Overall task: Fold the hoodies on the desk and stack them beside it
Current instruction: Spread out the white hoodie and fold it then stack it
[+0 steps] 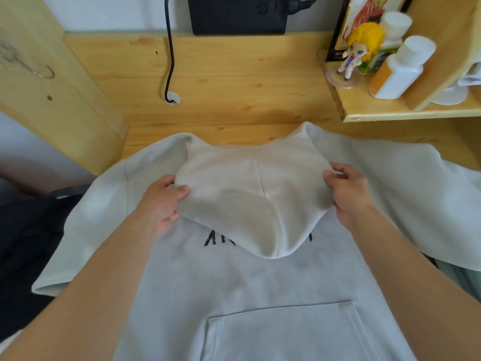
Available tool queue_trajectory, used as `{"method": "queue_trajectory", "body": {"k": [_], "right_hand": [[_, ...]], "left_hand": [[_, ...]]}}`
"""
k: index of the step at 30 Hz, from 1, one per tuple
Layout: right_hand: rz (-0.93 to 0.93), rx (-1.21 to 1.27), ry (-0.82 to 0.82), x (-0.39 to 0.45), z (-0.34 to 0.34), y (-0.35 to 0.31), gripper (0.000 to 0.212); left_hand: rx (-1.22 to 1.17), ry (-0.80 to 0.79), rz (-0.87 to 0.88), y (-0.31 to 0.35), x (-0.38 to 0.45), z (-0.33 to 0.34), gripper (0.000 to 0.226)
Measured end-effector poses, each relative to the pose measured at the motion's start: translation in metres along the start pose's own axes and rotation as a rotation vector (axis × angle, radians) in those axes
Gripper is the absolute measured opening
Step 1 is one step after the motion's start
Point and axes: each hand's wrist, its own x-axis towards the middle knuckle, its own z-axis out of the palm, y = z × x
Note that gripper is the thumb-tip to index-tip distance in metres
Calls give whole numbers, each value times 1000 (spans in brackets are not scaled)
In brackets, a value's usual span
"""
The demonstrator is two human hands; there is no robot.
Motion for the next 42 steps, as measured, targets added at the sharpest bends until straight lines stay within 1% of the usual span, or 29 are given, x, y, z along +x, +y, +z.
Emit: {"method": "queue_trajectory", "body": {"k": [1,2,3,4,5,6,7,8,9,10,12,13,14,16,17,19,21,23,25,26,28,29,31,33,35,37,39,40,42], "right_hand": [[-10,-86,28,0,2,6,23],[-45,-250,93,-3,4,10,28],[-156,-460,197,-8,6,13,34],[-367,-634,292,-15,9,15,38],[-631,-740,343,-24,14,16,41],[-841,-771,316,-36,22,18,42],[-980,-781,230,-47,32,20,41],[-1051,-817,126,-57,42,23,42],[-1043,-889,32,-63,51,28,46],[-969,-999,-46,-65,55,32,53],[-736,-1187,-159,-53,48,40,72],[-649,-1237,-203,-45,40,42,79],[-612,-1267,-234,-37,32,44,82],[-581,-1253,-290,-28,25,43,85],[-562,-1220,-308,-29,26,41,85],[-546,-1175,-305,-32,26,40,84],[-569,-1211,-307,-34,23,41,83],[-594,-1294,-326,-35,18,44,84],[-608,-1388,-331,-37,15,46,88],[-618,-1399,-318,-40,17,44,90],[-680,-1320,-264,-49,28,38,86],[-746,-1260,-234,-55,36,35,81],[-847,-1183,-222,-63,53,35,70],[-833,-1236,-264,-61,63,45,68],[-783,-1364,-269,-52,61,59,73],[-749,-1429,-263,-45,54,65,76],[-693,-1433,-288,-48,57,57,80],[-682,-1397,-288,-54,61,52,80],[-748,-1287,-275,-72,70,48,78]], "left_hand": [[164,115,105,-7,1,1,31],[366,222,207,-16,-1,5,41],[552,313,317,-22,-10,11,48],[697,387,478,-27,-21,20,49],[795,413,676,-31,-32,31,47],[880,377,845,-33,-44,46,47],[969,291,937,-37,-54,62,50],[1054,188,954,-47,-59,77,56],[1135,113,933,-56,-65,88,61],[1202,49,905,-67,-68,95,65],[1290,-27,921,-88,-70,94,67],[1298,-60,956,-95,-69,88,60],[1277,-69,1017,-98,-66,80,46],[1245,-53,1120,-95,-58,68,17],[1246,-54,1140,-89,-57,65,10],[1258,-98,1224,-77,-60,62,11],[1243,-172,1307,-68,-66,51,9],[1248,-230,1315,-63,-75,35,12],[1310,-245,1270,-62,-84,28,4],[1316,-205,1227,-64,-86,30,12],[1289,-64,1110,-64,-86,46,38],[1261,27,1047,-62,-81,58,46],[1239,128,897,-61,-65,78,56],[1265,164,797,-68,-42,85,62],[1327,141,723,-76,-22,83,68],[1348,105,735,-80,-12,77,71],[1346,106,809,-83,-11,68,70],[1346,108,846,-85,-10,64,69],[1353,96,890,-87,-10,59,68]]}}
